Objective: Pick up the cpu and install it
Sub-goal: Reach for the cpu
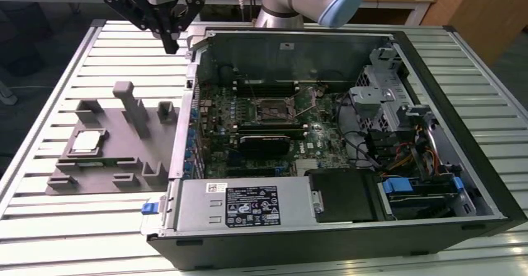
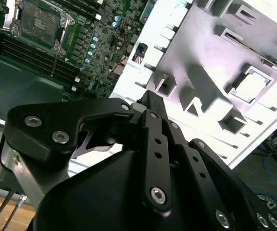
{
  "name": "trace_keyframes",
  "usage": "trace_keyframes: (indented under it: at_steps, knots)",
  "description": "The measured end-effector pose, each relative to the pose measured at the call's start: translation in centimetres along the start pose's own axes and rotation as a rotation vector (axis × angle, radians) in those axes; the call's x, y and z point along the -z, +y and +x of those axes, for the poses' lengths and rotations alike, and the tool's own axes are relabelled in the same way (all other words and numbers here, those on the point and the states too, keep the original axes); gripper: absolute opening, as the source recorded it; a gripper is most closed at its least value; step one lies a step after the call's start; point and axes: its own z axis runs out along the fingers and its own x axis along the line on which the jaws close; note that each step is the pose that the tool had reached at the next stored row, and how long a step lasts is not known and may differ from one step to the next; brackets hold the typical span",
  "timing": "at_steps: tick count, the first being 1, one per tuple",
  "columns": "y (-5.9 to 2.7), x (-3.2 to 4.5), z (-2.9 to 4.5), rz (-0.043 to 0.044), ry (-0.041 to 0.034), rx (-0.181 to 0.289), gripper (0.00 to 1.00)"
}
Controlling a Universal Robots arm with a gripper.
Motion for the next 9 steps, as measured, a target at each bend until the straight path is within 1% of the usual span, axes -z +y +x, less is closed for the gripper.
trace_keyframes:
  at_steps: [9]
  knots:
    - [-0.07,-0.17,1.12,0.0,0.0,0.0,0.11]
